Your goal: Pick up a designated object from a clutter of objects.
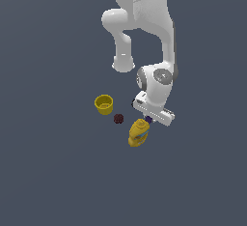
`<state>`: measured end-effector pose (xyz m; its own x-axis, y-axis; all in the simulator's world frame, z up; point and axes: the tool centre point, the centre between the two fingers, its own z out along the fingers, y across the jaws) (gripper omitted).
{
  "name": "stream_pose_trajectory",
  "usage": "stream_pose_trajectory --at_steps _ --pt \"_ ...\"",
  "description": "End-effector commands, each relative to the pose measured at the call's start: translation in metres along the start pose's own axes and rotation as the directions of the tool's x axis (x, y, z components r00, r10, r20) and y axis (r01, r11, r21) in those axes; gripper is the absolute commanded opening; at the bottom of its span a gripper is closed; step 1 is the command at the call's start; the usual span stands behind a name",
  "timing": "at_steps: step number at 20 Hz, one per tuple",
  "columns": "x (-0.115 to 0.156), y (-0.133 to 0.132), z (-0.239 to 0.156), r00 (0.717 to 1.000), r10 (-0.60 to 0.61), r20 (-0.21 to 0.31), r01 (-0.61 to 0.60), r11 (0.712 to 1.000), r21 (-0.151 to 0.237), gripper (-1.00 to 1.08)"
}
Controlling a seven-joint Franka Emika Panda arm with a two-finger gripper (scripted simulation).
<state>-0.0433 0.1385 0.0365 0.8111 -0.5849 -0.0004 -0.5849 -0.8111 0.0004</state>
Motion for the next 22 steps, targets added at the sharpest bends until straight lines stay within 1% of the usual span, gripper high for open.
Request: stream_pose_trajectory --at_steps 1,8,22 --pt "0.000 0.004 -0.009 1.000 0.000 -0.001 0.000 1.000 0.001 -1.00" --pt "-0.001 0.023 -0.049 1.000 0.000 -0.001 0.000 1.000 0.001 -1.00" --pt "-0.003 0.073 -0.159 1.000 0.000 0.001 0.000 1.000 0.002 -1.00"
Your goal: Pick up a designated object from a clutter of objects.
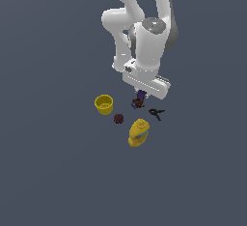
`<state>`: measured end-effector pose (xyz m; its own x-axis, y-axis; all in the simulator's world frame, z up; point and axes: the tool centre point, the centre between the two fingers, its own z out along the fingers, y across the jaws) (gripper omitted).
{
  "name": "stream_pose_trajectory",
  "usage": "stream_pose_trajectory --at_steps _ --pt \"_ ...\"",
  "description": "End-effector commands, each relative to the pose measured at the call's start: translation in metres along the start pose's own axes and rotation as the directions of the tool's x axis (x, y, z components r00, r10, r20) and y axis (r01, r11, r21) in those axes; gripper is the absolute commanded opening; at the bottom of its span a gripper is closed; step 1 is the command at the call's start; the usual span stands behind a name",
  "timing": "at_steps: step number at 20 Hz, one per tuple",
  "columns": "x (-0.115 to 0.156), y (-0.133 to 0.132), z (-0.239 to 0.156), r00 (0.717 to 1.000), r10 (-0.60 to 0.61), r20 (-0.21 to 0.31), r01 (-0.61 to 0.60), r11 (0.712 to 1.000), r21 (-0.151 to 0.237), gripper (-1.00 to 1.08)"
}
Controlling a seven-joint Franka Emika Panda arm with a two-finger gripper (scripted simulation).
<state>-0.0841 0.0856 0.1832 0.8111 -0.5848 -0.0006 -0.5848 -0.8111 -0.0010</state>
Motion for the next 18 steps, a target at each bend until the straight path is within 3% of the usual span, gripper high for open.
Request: stream_pose_trajectory --at_steps 1,18 --pt "-0.001 0.010 -0.021 1.000 0.000 0.001 0.000 1.000 0.001 -1.00" --pt "0.000 0.074 -0.170 1.000 0.001 0.001 -0.001 1.000 0.001 -1.00"
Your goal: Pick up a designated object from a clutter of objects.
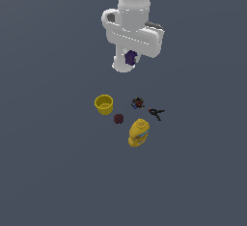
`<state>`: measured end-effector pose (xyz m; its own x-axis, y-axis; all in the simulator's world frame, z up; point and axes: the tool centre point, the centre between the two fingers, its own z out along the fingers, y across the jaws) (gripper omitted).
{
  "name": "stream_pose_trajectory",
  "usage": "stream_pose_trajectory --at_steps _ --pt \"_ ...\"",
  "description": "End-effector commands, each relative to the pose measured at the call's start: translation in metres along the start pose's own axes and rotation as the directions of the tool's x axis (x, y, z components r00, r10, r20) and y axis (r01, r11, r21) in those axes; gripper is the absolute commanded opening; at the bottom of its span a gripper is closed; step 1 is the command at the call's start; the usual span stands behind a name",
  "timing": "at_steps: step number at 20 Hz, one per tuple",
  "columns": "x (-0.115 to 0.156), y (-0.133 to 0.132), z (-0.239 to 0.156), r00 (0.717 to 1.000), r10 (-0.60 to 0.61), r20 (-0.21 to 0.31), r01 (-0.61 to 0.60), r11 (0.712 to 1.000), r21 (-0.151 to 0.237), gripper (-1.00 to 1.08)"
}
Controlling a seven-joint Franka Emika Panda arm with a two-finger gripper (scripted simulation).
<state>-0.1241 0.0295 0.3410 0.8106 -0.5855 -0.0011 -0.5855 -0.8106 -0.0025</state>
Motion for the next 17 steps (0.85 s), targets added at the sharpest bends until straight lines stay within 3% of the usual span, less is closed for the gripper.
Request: stream_pose_trajectory --at_steps 1,9,17 --pt "0.000 0.009 -0.020 1.000 0.000 0.000 0.000 1.000 -0.001 -1.00" --pt "0.002 0.026 -0.064 1.000 0.000 0.000 0.000 1.000 -0.002 -1.00" --pt "0.004 0.031 -0.078 1.000 0.000 -0.001 0.000 1.000 -0.003 -1.00"
